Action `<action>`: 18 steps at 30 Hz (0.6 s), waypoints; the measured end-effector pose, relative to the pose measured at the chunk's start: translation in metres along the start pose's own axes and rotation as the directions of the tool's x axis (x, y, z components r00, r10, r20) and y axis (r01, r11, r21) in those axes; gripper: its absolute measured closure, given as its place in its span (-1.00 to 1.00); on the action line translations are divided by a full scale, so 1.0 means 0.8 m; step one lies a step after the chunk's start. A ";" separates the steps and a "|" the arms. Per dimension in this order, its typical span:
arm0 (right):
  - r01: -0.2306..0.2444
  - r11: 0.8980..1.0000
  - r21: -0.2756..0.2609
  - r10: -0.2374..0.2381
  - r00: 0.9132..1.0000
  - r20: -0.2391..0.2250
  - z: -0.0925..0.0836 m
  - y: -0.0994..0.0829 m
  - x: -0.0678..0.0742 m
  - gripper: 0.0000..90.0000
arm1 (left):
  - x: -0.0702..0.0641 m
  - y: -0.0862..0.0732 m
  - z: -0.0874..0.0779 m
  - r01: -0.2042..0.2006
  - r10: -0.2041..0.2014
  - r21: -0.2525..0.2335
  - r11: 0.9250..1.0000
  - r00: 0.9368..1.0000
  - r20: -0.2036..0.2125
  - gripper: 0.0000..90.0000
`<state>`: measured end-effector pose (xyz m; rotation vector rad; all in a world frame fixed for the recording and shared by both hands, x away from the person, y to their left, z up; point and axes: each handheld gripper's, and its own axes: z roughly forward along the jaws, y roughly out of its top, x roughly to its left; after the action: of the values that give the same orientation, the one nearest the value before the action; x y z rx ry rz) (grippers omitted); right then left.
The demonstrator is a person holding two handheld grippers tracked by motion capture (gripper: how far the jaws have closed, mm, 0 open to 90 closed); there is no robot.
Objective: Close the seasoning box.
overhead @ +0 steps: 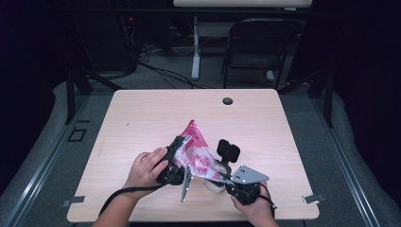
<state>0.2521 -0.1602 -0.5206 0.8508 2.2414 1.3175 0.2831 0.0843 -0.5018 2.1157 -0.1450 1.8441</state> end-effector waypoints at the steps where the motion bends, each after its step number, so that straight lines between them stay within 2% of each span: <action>1: 0.000 1.000 -0.001 0.000 1.000 0.000 0.000 0.000 0.000 0.99 | 0.000 0.000 0.000 -0.003 0.003 0.002 1.000 1.000 -0.001 0.43; 6: 0.001 1.000 -0.011 -0.001 1.000 0.003 0.001 0.001 0.001 0.99 | -0.002 -0.003 0.001 0.024 -0.024 0.012 1.000 1.000 0.016 0.44; 8: 0.003 1.000 -0.010 -0.003 1.000 0.004 0.000 0.002 0.000 0.99 | -0.002 -0.003 0.001 0.020 -0.020 0.013 1.000 1.000 0.013 0.44; 14: -0.001 1.000 -0.024 0.001 1.000 0.011 -0.002 0.003 -0.001 0.99 | -0.002 -0.006 0.001 0.044 -0.045 0.019 0.999 0.999 0.028 0.45; 18: 0.001 1.000 -0.029 0.000 1.000 0.017 -0.003 0.004 0.000 0.99 | -0.002 -0.008 0.002 0.075 -0.076 0.023 0.997 0.996 0.044 0.45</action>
<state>0.2518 -0.1602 -0.5168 0.8476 2.2036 1.3346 0.2858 0.0896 -0.5045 2.1472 -0.0552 1.7644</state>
